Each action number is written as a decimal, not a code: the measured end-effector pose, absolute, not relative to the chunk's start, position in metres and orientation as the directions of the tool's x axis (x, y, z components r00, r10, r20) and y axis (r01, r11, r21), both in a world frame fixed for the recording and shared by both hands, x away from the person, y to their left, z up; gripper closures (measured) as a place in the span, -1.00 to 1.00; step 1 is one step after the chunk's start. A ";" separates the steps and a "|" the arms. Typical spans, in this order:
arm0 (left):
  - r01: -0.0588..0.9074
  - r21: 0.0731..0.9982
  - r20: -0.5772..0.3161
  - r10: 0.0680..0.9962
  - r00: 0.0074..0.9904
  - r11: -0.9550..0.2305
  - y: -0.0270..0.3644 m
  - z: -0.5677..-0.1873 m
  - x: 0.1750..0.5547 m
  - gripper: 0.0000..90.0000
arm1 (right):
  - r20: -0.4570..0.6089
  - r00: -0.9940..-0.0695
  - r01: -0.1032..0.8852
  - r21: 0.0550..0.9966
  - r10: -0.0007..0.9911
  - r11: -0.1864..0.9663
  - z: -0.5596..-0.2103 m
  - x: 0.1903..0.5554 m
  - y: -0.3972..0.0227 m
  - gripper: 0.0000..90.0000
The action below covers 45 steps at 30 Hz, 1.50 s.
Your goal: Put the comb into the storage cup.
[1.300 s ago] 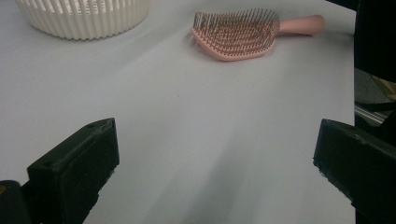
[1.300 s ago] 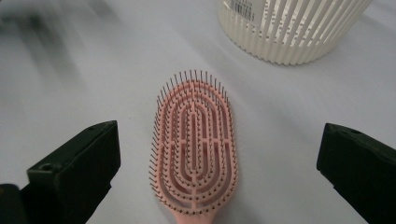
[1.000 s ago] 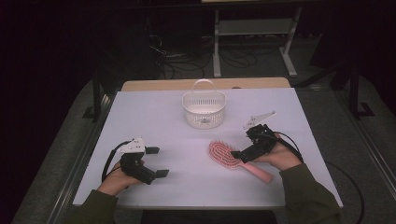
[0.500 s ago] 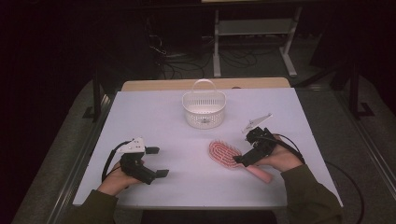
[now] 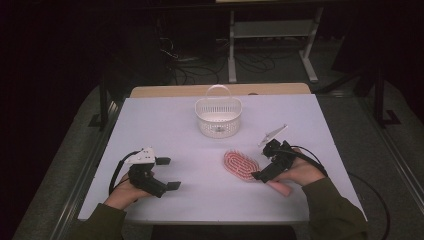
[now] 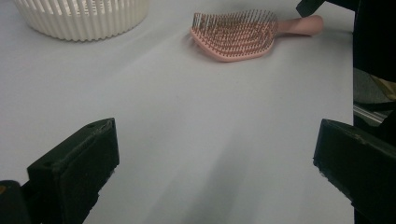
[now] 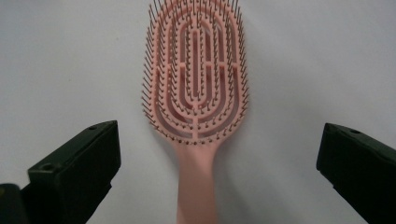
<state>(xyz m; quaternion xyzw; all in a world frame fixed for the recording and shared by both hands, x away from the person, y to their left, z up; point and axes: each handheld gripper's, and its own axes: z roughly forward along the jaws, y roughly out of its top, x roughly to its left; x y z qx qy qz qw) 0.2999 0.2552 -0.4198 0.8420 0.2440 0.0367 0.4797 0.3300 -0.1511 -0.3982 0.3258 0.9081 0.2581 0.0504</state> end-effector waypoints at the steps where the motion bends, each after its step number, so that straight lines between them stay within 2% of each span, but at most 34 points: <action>1: 0.376 0.826 -0.172 0.446 0.878 -0.421 0.255 -0.420 0.300 -1.00 | 0.077 -0.783 0.567 0.496 0.617 0.658 -0.399 0.330 -0.151 -1.00; 16: 0.375 0.827 -0.173 0.446 0.878 -0.418 0.256 -0.419 0.300 -1.00 | 0.070 -0.792 0.579 0.399 0.607 0.710 -0.409 0.330 -0.147 -0.92; 34: 0.374 0.828 -0.172 0.446 0.878 -0.418 0.256 -0.419 0.300 -1.00 | 0.067 -0.790 0.595 0.316 0.609 0.739 -0.415 0.331 -0.144 -0.54; 45: 0.374 0.827 -0.170 0.447 0.878 -0.421 0.255 -0.419 0.300 -1.00 | 0.067 -0.799 0.588 0.293 0.597 0.754 -0.415 0.331 -0.143 -0.20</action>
